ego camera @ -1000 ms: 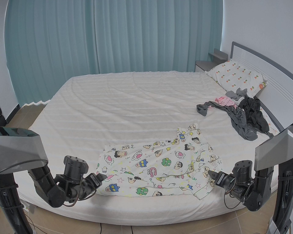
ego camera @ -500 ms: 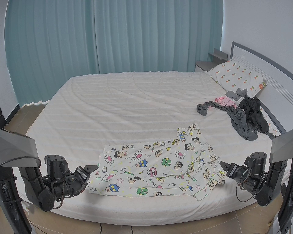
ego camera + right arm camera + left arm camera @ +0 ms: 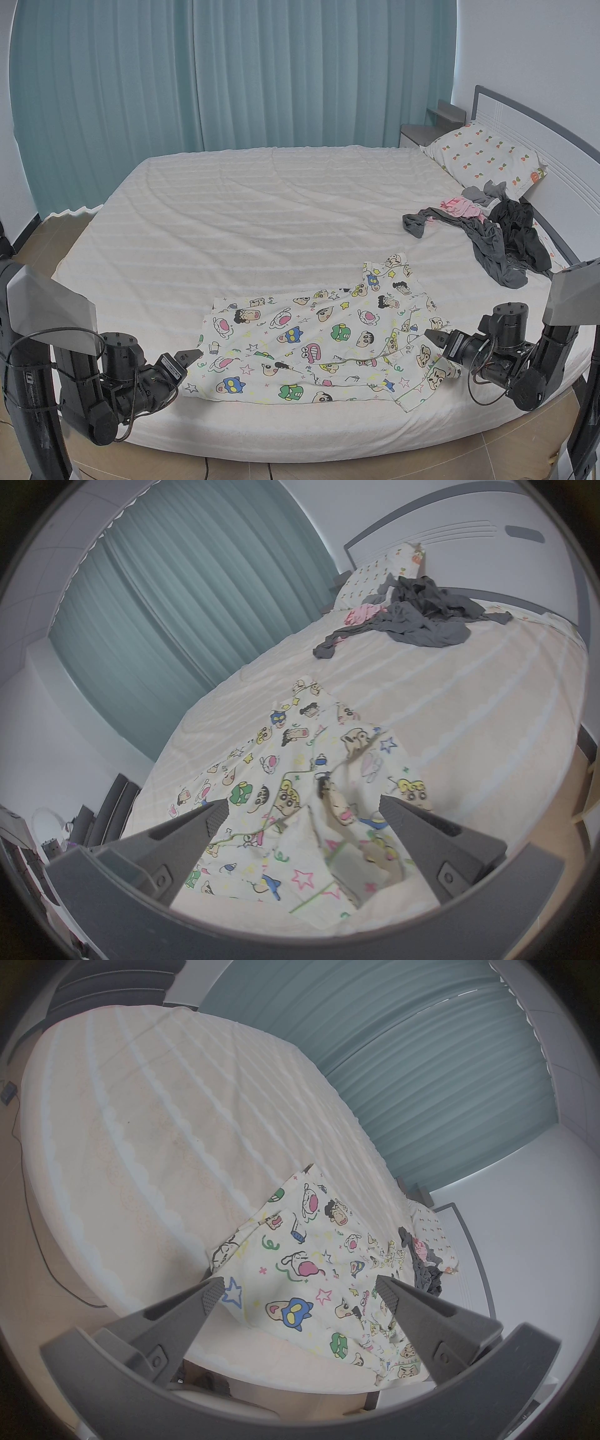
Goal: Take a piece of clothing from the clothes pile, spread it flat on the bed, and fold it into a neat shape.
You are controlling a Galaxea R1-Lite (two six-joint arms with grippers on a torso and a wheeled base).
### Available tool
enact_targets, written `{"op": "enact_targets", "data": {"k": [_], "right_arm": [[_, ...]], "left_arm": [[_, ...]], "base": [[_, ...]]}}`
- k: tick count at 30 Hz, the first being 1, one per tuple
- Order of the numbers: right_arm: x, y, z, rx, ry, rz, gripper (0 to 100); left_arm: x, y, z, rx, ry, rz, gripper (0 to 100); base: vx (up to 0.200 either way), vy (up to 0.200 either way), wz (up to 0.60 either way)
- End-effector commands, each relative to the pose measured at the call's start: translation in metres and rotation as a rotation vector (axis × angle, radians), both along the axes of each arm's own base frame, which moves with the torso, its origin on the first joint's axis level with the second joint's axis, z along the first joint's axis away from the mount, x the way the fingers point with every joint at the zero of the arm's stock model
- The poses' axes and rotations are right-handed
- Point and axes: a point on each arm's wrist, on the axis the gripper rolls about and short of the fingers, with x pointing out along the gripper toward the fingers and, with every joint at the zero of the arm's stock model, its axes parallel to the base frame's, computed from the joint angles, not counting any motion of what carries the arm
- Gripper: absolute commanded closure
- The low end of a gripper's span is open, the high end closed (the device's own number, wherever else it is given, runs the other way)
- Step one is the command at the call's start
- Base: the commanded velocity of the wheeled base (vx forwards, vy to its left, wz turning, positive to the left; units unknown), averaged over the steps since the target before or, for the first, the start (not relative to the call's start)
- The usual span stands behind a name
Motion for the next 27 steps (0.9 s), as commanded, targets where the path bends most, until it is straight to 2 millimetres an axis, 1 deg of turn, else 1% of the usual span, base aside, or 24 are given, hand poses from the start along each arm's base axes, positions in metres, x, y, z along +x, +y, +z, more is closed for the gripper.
{"op": "enact_targets", "data": {"k": [1, 2, 4, 5, 7, 9, 10, 11, 16, 20, 23, 25, 27], "right_arm": [[0.004, 0.018, 0.015, 0.02, -0.062, 0.065, 0], [-0.001, 0.031, 0.017, 0.037, -0.061, 0.116, 0], [-0.01, 0.052, 0.012, 0.066, -0.034, 0.186, 0], [-0.012, 0.056, 0.01, 0.075, -0.022, 0.195, 0], [-0.022, 0.077, -0.002, 0.147, 0.051, 0.227, 0], [-0.024, 0.081, -0.007, 0.169, 0.08, 0.229, 0], [-0.026, 0.086, -0.017, 0.205, 0.127, 0.242, 0], [-0.026, 0.087, -0.024, 0.22, 0.16, 0.245, 0], [-0.024, 0.09, -0.039, 0.251, 0.216, 0.249, 0], [-0.027, 0.098, -0.041, 0.248, 0.22, 0.272, 0], [-0.022, 0.111, -0.037, 0.257, 0.194, 0.301, 0], [-0.02, 0.115, -0.037, 0.252, 0.196, 0.303, 0], [-0.008, 0.12, -0.039, 0.24, 0.222, 0.29, 0]], "left_arm": [[-0.002, -0.002, -0.012, 0.017, 0.035, -0.003, 0], [-0.002, -0.002, -0.012, 0.017, 0.032, -0.003, 0], [-0.002, -0.002, -0.011, 0.016, 0.028, -0.003, 0], [-0.002, -0.002, -0.011, 0.016, 0.028, -0.003, 0], [-0.002, -0.002, -0.011, 0.016, 0.028, -0.001, 0], [-0.002, -0.002, -0.012, 0.016, 0.029, -0.001, 0], [-0.002, -0.002, -0.012, 0.016, 0.029, -0.003, 0], [-0.002, -0.002, -0.012, 0.016, 0.029, -0.003, 0], [-0.001, -0.002, -0.011, 0.016, 0.028, -0.003, 0], [-0.002, -0.002, -0.012, 0.018, 0.03, -0.002, 0], [-0.003, -0.002, -0.012, 0.016, 0.033, -0.002, 0], [-0.004, -0.002, -0.012, 0.018, 0.037, -0.004, 0], [-0.004, -0.002, -0.011, 0.016, 0.031, -0.004, 0]], "base": [[0.0, 0.0, 0.0], [0.0, 0.0, 0.0], [0.0, 0.0, 0.0], [0.0, 0.0, 0.0], [0.0, 0.0, 0.0], [0.0, 0.0, 0.0], [0.0, 0.0, 0.0], [0.0, 0.0, 0.0], [0.0, 0.0, 0.0], [0.0, 0.0, 0.0], [0.0, 0.0, 0.0], [0.0, 0.0, 0.0], [0.0, 0.0, 0.0]]}}
